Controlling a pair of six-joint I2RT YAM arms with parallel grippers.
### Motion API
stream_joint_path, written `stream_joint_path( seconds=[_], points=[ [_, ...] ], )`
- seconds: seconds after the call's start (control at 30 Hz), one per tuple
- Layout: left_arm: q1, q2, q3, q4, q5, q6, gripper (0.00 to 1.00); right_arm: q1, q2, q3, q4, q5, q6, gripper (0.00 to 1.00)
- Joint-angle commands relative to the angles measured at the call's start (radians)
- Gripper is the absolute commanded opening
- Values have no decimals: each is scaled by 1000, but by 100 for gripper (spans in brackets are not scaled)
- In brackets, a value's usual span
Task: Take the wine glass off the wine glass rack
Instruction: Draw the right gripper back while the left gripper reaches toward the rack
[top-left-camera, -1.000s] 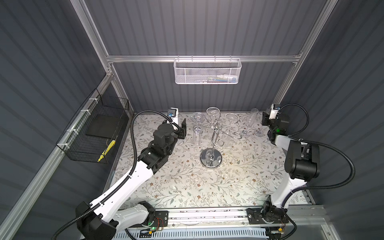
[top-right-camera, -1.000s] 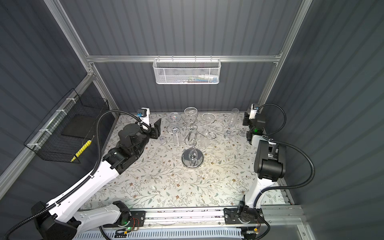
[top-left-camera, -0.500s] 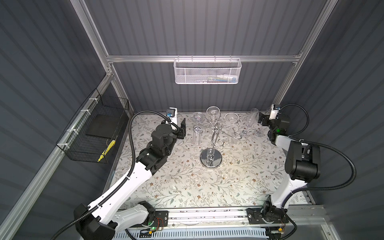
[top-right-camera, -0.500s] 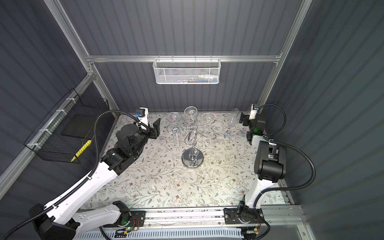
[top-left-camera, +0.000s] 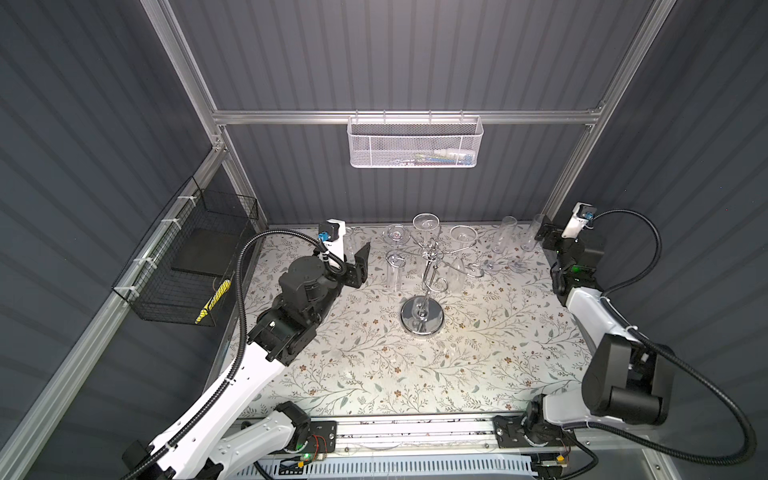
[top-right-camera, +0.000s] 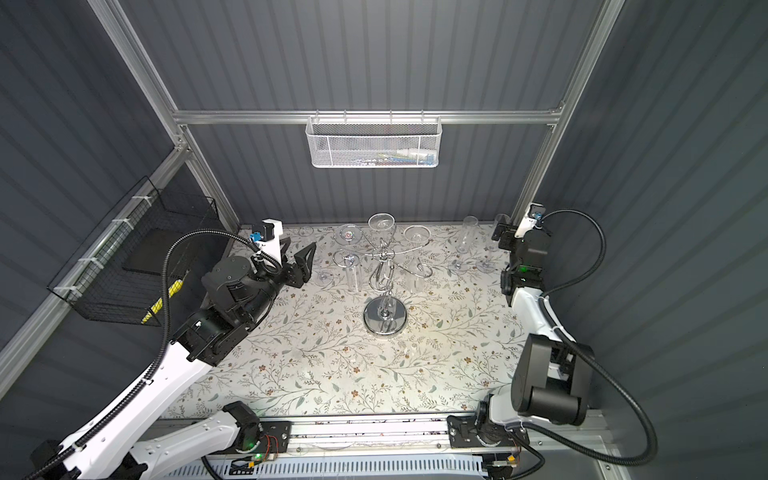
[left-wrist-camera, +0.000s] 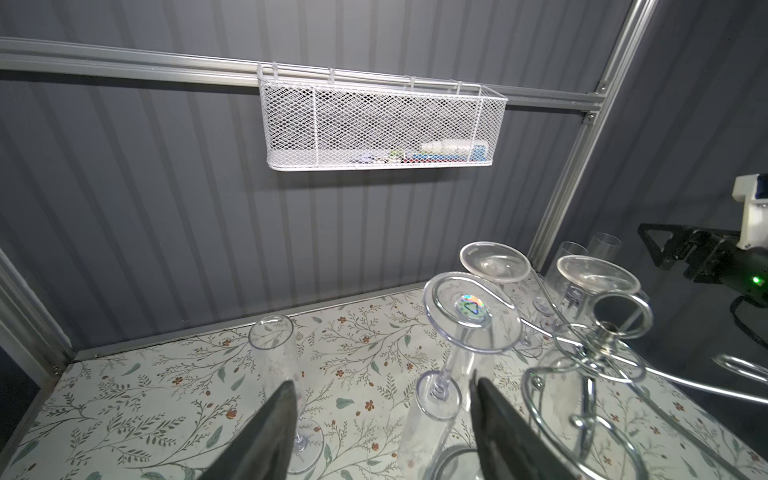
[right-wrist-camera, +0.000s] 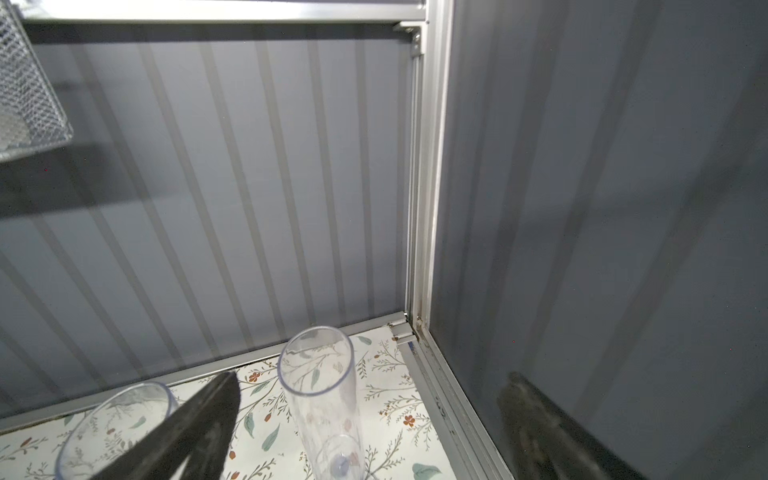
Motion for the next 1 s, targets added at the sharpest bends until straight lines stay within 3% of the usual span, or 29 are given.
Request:
stream_joint_path(
  seconds=[0.0,0.27,0.4,0.63,0.8,0.97],
  points=[
    [-6,-24,26,-53,81,-36,68,-1,-93,-27,-182,75,114,99],
    [-1,47,111,-86,252,-112,68,21,-442,-177,-385,54,374,99],
    [9,83,140,-44,326,-145,68,34,-577,-209,-515,-8,447,99],
    [90,130,177,-10,440,-303,68,69,-679,-178,-731,-155,456,99],
    [205,152,149,83,575,-526,68,89,-741,-197,-757,-248,514,99],
    [222,206,155,137,670,-645,68,105,-781,-210,-762,-299,521,99]
  ],
)
